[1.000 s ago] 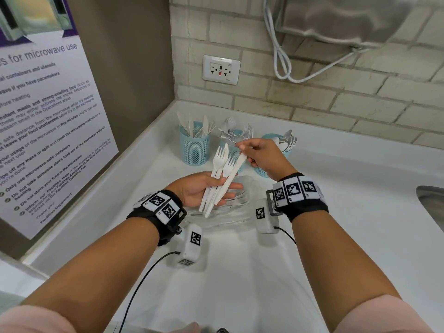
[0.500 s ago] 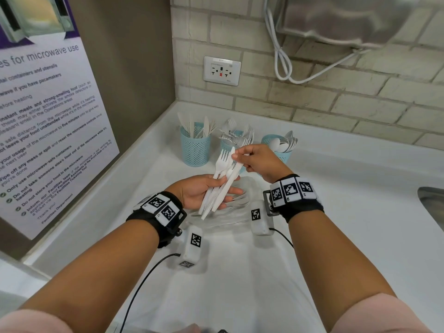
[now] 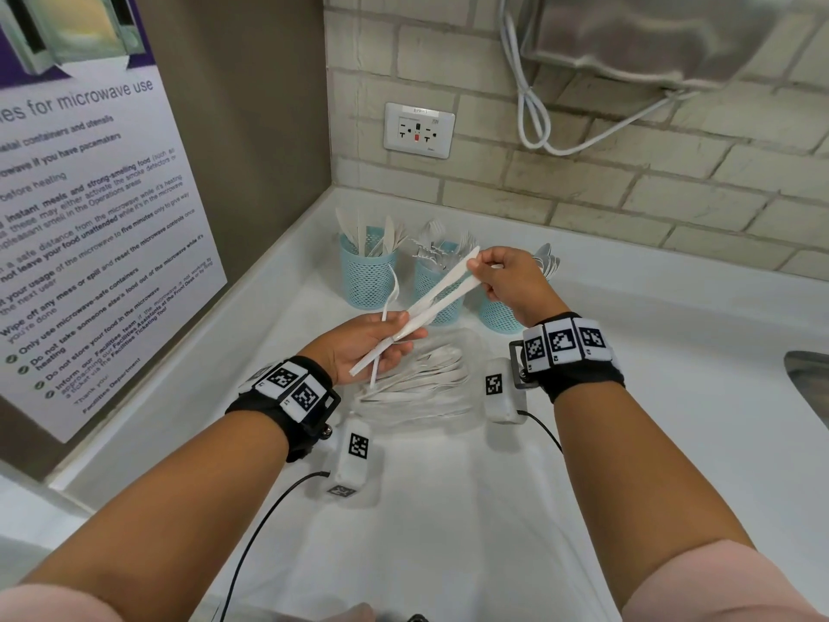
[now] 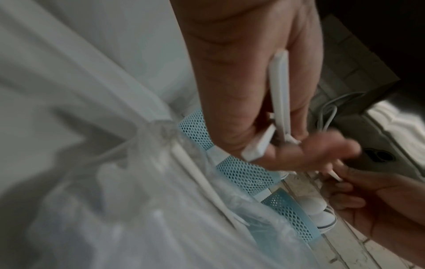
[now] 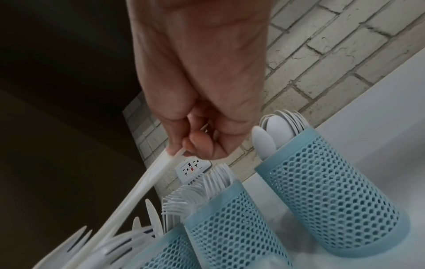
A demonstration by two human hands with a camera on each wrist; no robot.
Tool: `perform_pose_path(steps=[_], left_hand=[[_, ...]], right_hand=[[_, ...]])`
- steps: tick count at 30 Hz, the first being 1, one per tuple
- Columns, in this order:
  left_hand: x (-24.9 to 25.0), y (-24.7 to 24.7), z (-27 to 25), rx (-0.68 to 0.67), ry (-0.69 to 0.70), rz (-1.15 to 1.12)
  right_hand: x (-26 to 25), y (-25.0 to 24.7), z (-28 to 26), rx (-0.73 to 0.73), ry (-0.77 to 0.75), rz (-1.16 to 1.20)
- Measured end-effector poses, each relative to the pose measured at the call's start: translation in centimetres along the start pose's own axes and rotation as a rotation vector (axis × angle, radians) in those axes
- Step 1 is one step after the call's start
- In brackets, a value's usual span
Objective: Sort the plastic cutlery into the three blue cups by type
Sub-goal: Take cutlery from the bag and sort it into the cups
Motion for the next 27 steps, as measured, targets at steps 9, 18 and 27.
perform_pose_path(steps=[9,18,27], left_hand=[[0.5,-0.1,0.1,0.059,0.049,0.035],[2.3,-1.1,-0.1,0.130,0.106,0.010],[3.3,-2.6,0.8,0.213,0.158,-0.110]], right_hand=[[0.4,2.8,-0.7,0.023,0.154,0.378],[-2.1,6.1,0.9,-0.101,0.072,0.251],[-7.2,7.3,5.2,0.015,-0.142,0.108]])
Point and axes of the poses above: each hand's wrist, its own z-axis towards the middle knuckle, its own y-axis out of the palm, x = y × z, the point moved 1 cm from there along z, towards the middle knuckle, and after that the axes turned 12 degrees about x, right-handed, at the moved point
